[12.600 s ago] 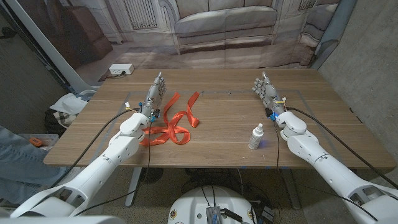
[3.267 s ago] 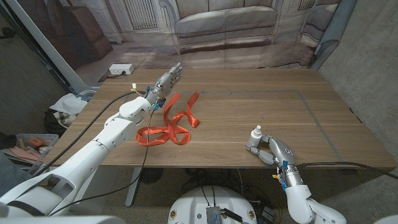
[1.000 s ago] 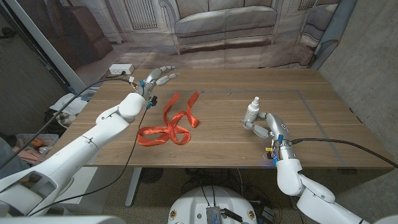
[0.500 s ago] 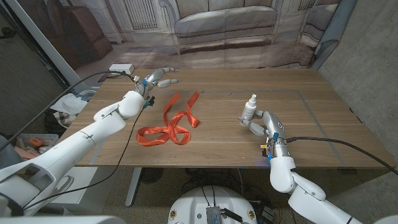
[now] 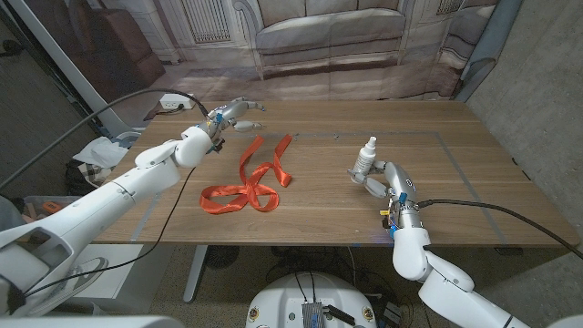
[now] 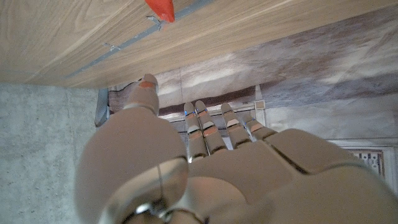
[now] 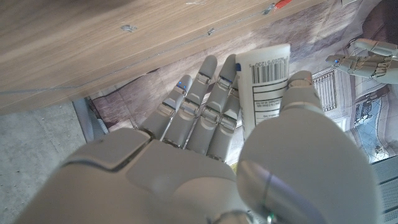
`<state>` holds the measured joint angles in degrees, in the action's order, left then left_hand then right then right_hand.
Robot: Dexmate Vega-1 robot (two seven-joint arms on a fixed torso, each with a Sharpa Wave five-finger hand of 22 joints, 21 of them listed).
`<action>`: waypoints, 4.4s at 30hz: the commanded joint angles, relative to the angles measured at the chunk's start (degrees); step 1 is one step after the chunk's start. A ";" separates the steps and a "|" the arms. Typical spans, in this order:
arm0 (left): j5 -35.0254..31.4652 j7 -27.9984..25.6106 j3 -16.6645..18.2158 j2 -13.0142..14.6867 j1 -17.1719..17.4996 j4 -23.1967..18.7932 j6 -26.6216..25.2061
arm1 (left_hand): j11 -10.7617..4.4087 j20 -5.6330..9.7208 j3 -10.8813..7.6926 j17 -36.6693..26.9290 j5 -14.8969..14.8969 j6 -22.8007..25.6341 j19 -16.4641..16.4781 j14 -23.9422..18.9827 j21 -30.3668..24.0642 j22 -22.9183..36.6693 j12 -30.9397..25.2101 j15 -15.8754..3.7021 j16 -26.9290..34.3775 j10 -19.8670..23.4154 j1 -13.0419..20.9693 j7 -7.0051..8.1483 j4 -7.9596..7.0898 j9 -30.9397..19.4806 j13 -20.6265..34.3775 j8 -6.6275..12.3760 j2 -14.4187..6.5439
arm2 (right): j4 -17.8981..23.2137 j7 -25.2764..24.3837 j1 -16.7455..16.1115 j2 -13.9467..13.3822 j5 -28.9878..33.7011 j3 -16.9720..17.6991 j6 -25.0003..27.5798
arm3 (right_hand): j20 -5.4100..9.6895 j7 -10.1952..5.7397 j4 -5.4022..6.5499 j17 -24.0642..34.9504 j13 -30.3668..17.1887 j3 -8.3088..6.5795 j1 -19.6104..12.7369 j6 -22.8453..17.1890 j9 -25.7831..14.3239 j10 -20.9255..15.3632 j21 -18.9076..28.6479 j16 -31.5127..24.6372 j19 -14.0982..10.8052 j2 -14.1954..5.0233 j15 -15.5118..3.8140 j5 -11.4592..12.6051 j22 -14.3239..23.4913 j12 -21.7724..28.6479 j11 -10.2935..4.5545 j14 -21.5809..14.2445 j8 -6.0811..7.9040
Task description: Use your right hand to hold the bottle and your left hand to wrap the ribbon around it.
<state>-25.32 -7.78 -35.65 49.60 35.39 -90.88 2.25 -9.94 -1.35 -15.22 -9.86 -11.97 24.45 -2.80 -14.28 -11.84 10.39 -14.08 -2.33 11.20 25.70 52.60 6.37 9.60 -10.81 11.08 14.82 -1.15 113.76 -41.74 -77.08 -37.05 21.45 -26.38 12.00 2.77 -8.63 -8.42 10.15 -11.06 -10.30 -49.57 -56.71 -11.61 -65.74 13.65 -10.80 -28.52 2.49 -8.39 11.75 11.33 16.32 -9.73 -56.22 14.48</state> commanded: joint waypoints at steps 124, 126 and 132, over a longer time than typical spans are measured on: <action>-40.20 -10.33 -34.67 -13.06 -31.97 35.73 24.57 | -2.60 3.69 1.10 -0.47 -1.12 23.09 3.84 -9.58 0.02 -0.17 1.65 -8.62 0.55 20.41 8.84 5.92 -3.23 0.17 0.07 2.82 -1.58 | 0.58 -0.65 2.21 1.06 -3.99 -2.87 5.00 | 2.11 -4.08 1.28 -0.12 -0.78 -1.47 -9.85 -3.75 -0.37 -2.52 0.24 0.26 -0.22 -10.96 -3.49 -1.49 0.46 0.10 -2.29 -1.84 -0.64; -40.11 -10.74 -34.68 -13.02 -31.75 35.66 24.16 | -2.57 4.56 0.60 -0.48 -0.71 26.16 4.72 -11.56 -0.04 -0.20 1.67 -8.87 0.62 23.46 9.61 5.74 -3.06 0.28 0.06 3.20 -2.16 | 0.53 -0.69 2.23 1.08 -3.97 -2.87 4.93 | 2.10 -4.08 1.29 -0.11 -0.81 -1.48 -9.83 -3.76 -0.37 -2.53 0.24 0.27 -0.20 -10.96 -3.49 -1.50 0.47 0.11 -2.29 -1.84 -0.65; -39.20 -12.28 -34.50 -13.19 -31.07 36.25 23.53 | -2.52 7.41 -0.89 -0.45 0.43 37.84 9.40 -19.96 -0.44 -0.30 1.25 -9.25 0.94 35.55 11.45 4.46 -2.66 0.23 0.12 6.79 -2.93 | 0.37 -0.55 2.31 1.03 -4.07 -2.78 4.78 | 2.05 -4.08 1.27 -0.12 -0.88 -1.55 -9.87 -3.77 -0.38 -2.57 0.26 0.30 -0.21 -10.96 -3.56 -1.51 0.47 0.15 -2.28 -1.80 -0.66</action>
<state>-65.68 -17.79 -70.05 36.62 3.36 -55.51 26.83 -12.49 2.04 -15.34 -10.12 -11.96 58.15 4.59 -30.73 -11.91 10.15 -12.36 -2.76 11.54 56.50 63.21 11.62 7.00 -10.54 11.06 20.24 -3.97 114.27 -42.37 -74.83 -35.94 17.42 -29.26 17.08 2.77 -8.82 -7.63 9.88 -11.65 -10.92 -49.24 -56.52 -11.87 -65.97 13.65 -10.74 -28.52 2.16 -9.10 10.14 11.59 16.11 -9.77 -57.54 13.41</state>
